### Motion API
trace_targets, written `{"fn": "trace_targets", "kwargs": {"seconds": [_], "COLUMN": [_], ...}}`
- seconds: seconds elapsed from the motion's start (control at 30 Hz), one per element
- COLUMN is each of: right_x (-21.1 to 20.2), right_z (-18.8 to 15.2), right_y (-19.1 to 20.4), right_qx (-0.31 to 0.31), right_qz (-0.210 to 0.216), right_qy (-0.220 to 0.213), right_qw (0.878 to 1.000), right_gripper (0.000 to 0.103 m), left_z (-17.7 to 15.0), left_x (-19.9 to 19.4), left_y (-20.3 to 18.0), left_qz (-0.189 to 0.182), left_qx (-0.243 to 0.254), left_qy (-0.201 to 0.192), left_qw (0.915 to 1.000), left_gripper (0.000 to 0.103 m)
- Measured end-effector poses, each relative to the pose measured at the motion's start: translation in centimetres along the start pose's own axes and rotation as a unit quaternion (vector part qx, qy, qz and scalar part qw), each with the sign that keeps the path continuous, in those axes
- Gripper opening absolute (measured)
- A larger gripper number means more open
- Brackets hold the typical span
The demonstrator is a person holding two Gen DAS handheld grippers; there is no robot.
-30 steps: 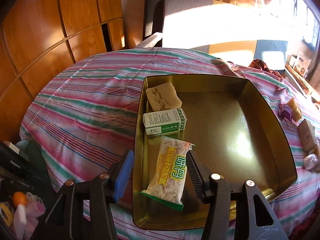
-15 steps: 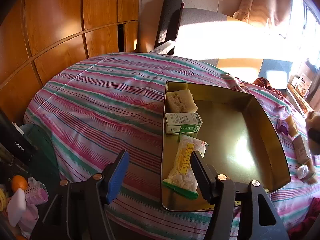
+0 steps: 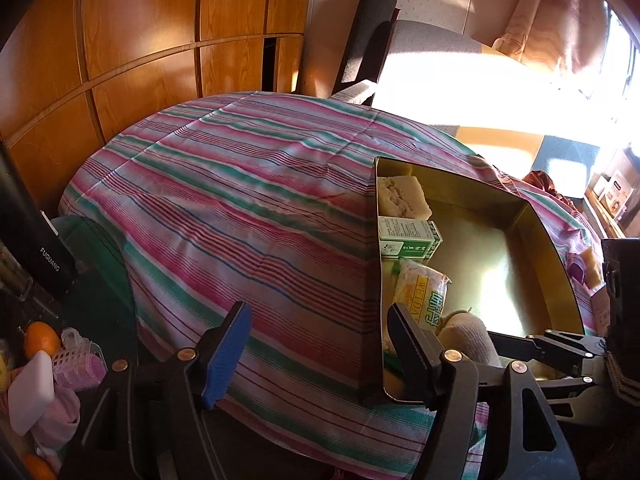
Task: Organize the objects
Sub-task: 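Carry the beige sock into the gold tray and open the right gripper, then grasp the purple packet with the left gripper while the right reaches toward the white box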
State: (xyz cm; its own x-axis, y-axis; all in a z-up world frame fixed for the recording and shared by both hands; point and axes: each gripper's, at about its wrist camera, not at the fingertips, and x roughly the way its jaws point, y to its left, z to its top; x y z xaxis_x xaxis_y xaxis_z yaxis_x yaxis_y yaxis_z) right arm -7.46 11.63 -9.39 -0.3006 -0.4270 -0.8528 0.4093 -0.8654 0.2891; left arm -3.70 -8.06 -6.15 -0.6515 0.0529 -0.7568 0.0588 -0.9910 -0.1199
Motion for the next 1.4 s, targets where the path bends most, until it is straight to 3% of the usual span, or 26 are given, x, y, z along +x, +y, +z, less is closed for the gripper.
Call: {"fn": "trace_targets", "kwargs": {"seconds": [0.1,0.27,0.53,0.83,1.23,1.4], "right_x": [-0.2,-1.7,-6.1,-11.4,-18.2,-21.8], "right_z": [-0.2,-0.6,-1.3,-2.7,-5.8,-7.9], "right_y": [-0.1,-0.6,-2.0,-6.1,-16.0,-22.3], "right_qx": [0.011,0.024,0.042,0.085,0.174,0.228], "right_qz": [0.023,0.018,-0.035,-0.086,-0.179,-0.242], "right_qy": [-0.009,-0.037,-0.09,-0.151,-0.196,-0.214], "right_qw": [1.0,0.999,0.994,0.981,0.948,0.918], "right_gripper": [0.064,0.064,0.064,0.064,0.064,0.064], "left_z": [-0.1,0.1,0.1,-0.2,0.0,0.6], "left_x": [-0.1,-0.6,-1.7,-2.7,-3.1,-2.9], "left_y": [-0.1,-0.8,-3.0,-6.5,-13.0,-16.5], "left_qz": [0.0,-0.002,-0.006,-0.023,-0.055,-0.079], "left_qx": [0.001,0.011,0.041,0.082,0.157,0.187], "left_qy": [-0.001,-0.009,-0.02,-0.026,-0.028,-0.028], "left_qw": [1.0,0.9999,0.9989,0.996,0.9856,0.9787], "left_gripper": [0.071,0.073,0.076,0.079,0.08,0.08]}}
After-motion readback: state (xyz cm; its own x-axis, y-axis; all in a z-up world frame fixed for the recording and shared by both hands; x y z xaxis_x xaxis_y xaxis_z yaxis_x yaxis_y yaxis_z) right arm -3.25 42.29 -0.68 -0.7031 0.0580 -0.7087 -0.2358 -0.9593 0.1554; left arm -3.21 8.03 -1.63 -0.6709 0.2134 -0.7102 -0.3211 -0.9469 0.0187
